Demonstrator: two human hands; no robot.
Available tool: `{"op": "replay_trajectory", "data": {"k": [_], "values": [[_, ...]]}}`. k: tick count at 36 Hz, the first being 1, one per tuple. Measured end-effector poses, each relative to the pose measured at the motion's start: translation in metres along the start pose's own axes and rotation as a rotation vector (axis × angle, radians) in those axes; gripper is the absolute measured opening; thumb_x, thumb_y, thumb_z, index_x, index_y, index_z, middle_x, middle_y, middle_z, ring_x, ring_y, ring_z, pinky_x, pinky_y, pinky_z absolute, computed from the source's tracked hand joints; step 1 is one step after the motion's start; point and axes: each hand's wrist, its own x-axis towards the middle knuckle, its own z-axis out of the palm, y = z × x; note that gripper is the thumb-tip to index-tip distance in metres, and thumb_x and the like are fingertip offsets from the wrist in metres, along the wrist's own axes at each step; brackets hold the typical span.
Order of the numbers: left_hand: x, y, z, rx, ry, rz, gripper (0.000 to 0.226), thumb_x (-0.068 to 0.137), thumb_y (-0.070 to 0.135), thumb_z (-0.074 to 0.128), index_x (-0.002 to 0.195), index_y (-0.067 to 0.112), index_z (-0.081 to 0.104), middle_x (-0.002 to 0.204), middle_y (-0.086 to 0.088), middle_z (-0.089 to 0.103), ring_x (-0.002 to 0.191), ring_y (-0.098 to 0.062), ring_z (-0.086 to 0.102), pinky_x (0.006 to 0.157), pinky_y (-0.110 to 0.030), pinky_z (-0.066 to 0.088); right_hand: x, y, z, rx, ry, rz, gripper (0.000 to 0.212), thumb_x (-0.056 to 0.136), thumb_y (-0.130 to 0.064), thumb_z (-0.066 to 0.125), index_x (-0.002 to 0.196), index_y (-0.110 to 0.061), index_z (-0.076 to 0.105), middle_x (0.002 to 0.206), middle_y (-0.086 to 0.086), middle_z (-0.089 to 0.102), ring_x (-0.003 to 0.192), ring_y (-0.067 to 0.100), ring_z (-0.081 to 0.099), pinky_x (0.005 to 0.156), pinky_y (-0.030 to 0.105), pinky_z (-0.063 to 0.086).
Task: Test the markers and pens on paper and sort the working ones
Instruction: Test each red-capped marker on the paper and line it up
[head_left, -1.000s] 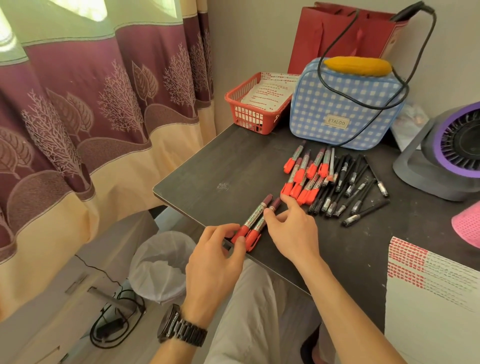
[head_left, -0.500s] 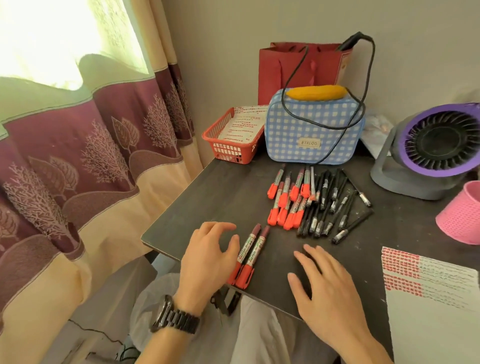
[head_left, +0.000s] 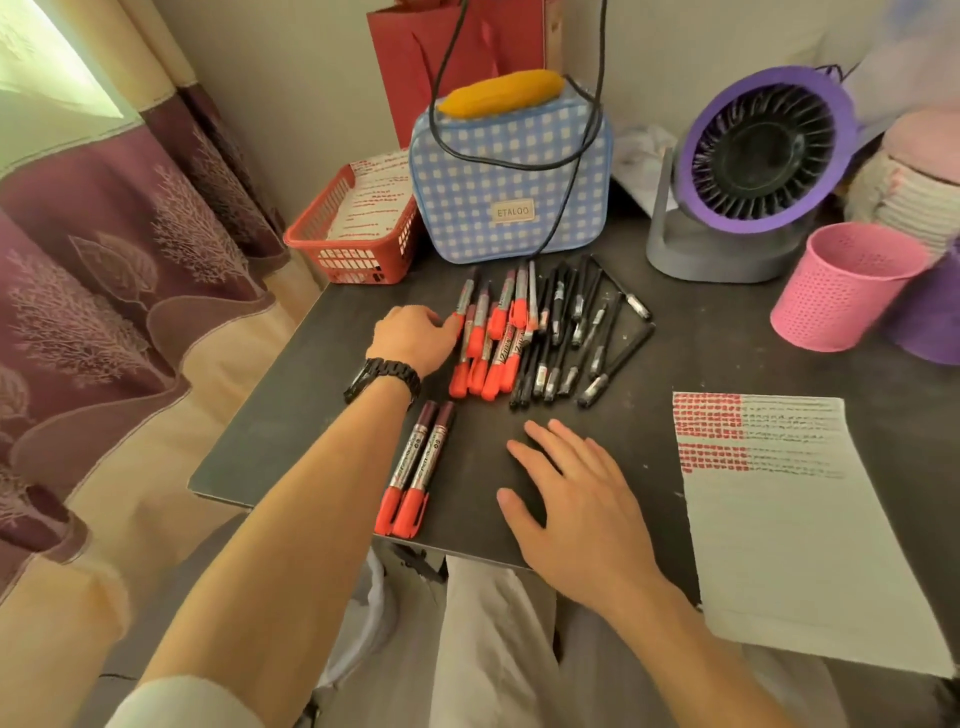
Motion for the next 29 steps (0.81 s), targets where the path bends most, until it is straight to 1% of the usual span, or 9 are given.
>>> {"op": "replay_trajectory", "data": {"k": [3,7,10,13,16,19,21,24,29], "values": [[0.002,0.002,0.005,-0.073,0.075,-0.042,0.030,0.091,0.051,0.061,0.099,0.025,0.074,0.112,-0.005,0.072,0.106,-0.027,0.065,0.089,-0.036,0.054,0.000,-0.001,-0.001,0.024,0.015,-0.003,0.058,0.099,-0.059,0.036,0.152,-0.035,0.043,0.164,-0.012,0.030,0.154,0.007,0.013,0.121,0.028,-0.001],[-0.004,-0.013,0.003,-0.178,0.138,-0.121,0.029,0.089,0.051,0.066,0.098,0.026,0.075,0.105,-0.003,0.072,0.098,-0.025,0.066,0.078,-0.030,0.049,-0.001,-0.002,-0.002,0.046,0.026,-0.010,0.058,0.099,-0.058,0.038,0.151,-0.034,0.045,0.164,-0.012,0.031,0.154,0.008,0.015,0.122,0.030,0.002],[-0.018,-0.027,-0.006,-0.290,0.202,-0.143,0.030,0.088,0.054,0.067,0.097,0.027,0.076,0.095,0.004,0.072,0.094,-0.020,0.067,0.077,-0.030,0.049,0.000,-0.002,-0.002,0.063,0.036,-0.015,0.057,0.098,-0.057,0.039,0.149,-0.033,0.047,0.163,-0.012,0.033,0.154,0.008,0.015,0.123,0.030,0.003],[-0.047,-0.034,-0.015,-0.484,0.228,-0.109,0.028,0.088,0.052,0.069,0.095,0.025,0.075,0.082,0.007,0.074,0.078,-0.011,0.072,0.077,-0.033,0.057,0.000,-0.002,0.000,0.072,0.062,-0.014,0.055,0.097,-0.057,0.039,0.146,-0.035,0.049,0.162,-0.014,0.034,0.153,0.006,0.016,0.123,0.028,0.002],[-0.093,-0.031,-0.023,-0.730,0.204,-0.045,0.028,0.087,0.050,0.074,0.098,0.024,0.074,0.090,0.008,0.077,0.078,-0.011,0.075,0.066,-0.029,0.058,-0.001,0.000,0.002,0.102,0.089,-0.014,0.054,0.097,-0.060,0.040,0.141,-0.034,0.055,0.158,-0.014,0.040,0.152,0.006,0.021,0.124,0.031,0.010],[-0.141,-0.025,-0.029,-0.840,0.179,0.047,0.022,0.089,0.044,0.075,0.100,0.025,0.075,0.094,0.007,0.078,0.080,-0.014,0.075,0.063,-0.021,0.056,-0.001,0.000,-0.001,0.180,0.109,-0.010,0.057,0.094,-0.065,0.040,0.138,-0.033,0.058,0.149,-0.015,0.051,0.147,0.006,0.031,0.123,0.031,0.020],[-0.172,-0.021,-0.029,-0.864,0.166,0.116,0.013,0.092,0.038,0.073,0.100,0.028,0.077,0.092,0.004,0.078,0.075,-0.012,0.073,0.063,-0.019,0.054,-0.004,-0.001,-0.007,0.350,0.125,0.025,0.057,0.092,-0.068,0.044,0.135,-0.034,0.059,0.137,-0.019,0.060,0.136,0.002,0.046,0.117,0.029,0.031],[-0.214,-0.016,-0.022,-0.895,0.138,0.182,0.009,0.093,0.031,0.072,0.100,0.032,0.078,0.091,0.004,0.077,0.064,-0.009,0.067,0.058,-0.017,0.051,-0.017,-0.005,-0.019,0.781,0.153,0.113,0.050,0.088,-0.065,0.055,0.129,-0.038,0.059,0.121,-0.024,0.067,0.110,0.000,0.065,0.094,0.025,0.050],[-0.265,-0.013,0.003,-0.865,0.144,0.187,0.014,0.087,0.032,0.074,0.100,0.037,0.078,0.088,0.009,0.076,0.066,-0.015,0.066,0.063,-0.023,0.054,-0.052,-0.019,-0.037,1.262,0.201,0.185,0.034,0.088,-0.050,0.066,0.115,-0.030,0.065,0.106,0.000,0.076,0.078,0.023,0.076,0.064,0.028,0.059]]}}
